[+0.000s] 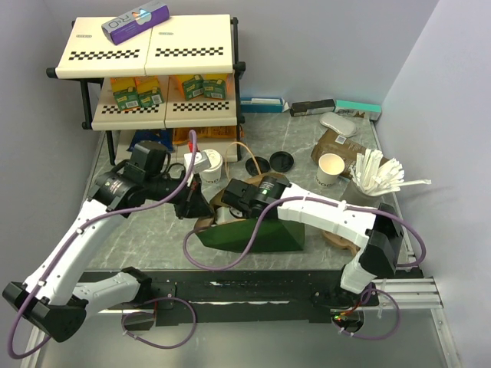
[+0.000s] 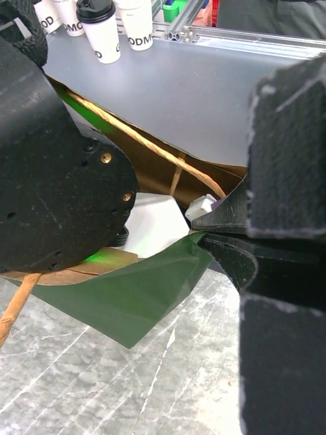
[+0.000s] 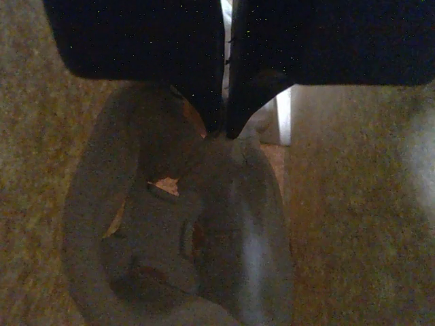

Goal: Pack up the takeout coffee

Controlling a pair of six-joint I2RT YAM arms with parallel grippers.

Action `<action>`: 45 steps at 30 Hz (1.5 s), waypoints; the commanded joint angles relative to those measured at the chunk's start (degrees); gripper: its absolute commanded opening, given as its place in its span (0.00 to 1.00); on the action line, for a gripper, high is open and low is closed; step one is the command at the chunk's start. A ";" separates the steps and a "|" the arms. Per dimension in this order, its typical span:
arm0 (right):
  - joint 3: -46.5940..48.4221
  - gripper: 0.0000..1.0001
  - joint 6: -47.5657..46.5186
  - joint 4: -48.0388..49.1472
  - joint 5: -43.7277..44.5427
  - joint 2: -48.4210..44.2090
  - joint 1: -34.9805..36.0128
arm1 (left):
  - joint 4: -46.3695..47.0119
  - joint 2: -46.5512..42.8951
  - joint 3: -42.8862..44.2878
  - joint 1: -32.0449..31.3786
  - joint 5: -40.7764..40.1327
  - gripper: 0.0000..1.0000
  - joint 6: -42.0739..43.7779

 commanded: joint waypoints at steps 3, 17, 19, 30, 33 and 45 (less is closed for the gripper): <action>-7.69 0.00 -0.78 9.27 -2.08 -5.38 -1.02 | 4.74 -1.40 -0.40 -0.34 1.21 0.01 -1.55; -16.22 0.00 -3.24 24.74 -2.26 -7.67 -0.85 | 4.73 -2.37 -0.84 0.97 -3.47 0.01 -3.13; -19.72 0.00 -7.01 28.33 -1.82 -9.34 -0.76 | 4.65 -2.11 -0.31 1.15 -3.38 0.01 -3.22; -29.06 0.00 -19.68 38.99 1.87 -14.44 -0.50 | 5.87 -1.75 -1.72 1.59 -0.75 0.01 -5.59; -29.23 0.00 -20.38 39.87 1.70 -14.79 -0.41 | 6.05 -1.40 -2.07 1.68 0.13 0.01 -5.77; -25.72 0.00 -12.13 37.15 6.97 -5.57 -0.14 | 5.18 -0.61 -2.77 1.68 4.96 0.01 -4.19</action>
